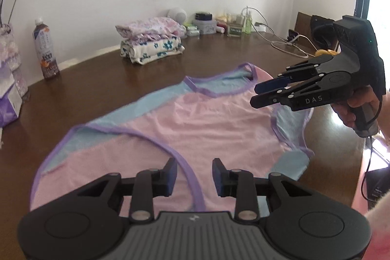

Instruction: Fold clothes

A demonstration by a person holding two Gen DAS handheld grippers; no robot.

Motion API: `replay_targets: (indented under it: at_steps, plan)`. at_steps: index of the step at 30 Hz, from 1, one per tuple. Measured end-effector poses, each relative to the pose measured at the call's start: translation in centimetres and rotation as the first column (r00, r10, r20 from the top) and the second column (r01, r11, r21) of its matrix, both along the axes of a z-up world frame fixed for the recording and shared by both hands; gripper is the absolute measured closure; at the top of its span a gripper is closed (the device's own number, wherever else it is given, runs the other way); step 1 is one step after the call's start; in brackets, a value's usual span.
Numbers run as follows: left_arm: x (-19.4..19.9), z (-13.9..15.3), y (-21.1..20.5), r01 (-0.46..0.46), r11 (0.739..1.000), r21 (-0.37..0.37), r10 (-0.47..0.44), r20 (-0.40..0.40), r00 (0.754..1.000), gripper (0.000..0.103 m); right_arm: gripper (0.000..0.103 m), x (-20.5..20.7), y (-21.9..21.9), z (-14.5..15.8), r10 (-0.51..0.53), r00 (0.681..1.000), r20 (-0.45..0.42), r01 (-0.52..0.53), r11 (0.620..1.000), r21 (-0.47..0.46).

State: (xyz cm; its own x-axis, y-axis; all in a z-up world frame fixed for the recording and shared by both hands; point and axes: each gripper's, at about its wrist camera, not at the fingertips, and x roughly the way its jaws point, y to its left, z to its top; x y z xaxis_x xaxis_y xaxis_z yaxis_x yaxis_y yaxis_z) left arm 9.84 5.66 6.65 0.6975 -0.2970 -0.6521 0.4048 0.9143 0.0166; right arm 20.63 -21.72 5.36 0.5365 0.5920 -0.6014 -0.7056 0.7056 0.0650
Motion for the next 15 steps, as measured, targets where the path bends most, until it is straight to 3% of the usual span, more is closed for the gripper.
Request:
replay_targets:
  at_steps: [6, 9, 10, 15]
  plan:
    - [8.5, -0.7, 1.1, -0.119, 0.992, 0.048, 0.12, -0.012, 0.993, 0.072, 0.069, 7.4, 3.6, -2.2, -0.041, 0.985, -0.168, 0.046, 0.999, 0.026]
    - [12.1, -2.8, 2.3, -0.165, 0.986, 0.014, 0.166, -0.067, 0.984, 0.072, 0.086, 9.1, 4.4, -4.1, -0.073, 0.973, -0.219, 0.076, 0.997, 0.002]
    - [12.9, -3.4, 2.6, -0.175, 0.984, 0.014, 0.176, -0.079, 0.981, 0.074, 0.099, 9.5, 4.3, -4.4, -0.079, 0.971, -0.227, 0.082, 0.997, 0.003]
    - [14.2, -5.2, 4.2, -0.198, 0.98, 0.012, 0.198, -0.083, 0.977, 0.076, 0.101, 11.0, 3.2, -4.7, -0.088, 0.971, -0.222, 0.093, 0.996, 0.015]
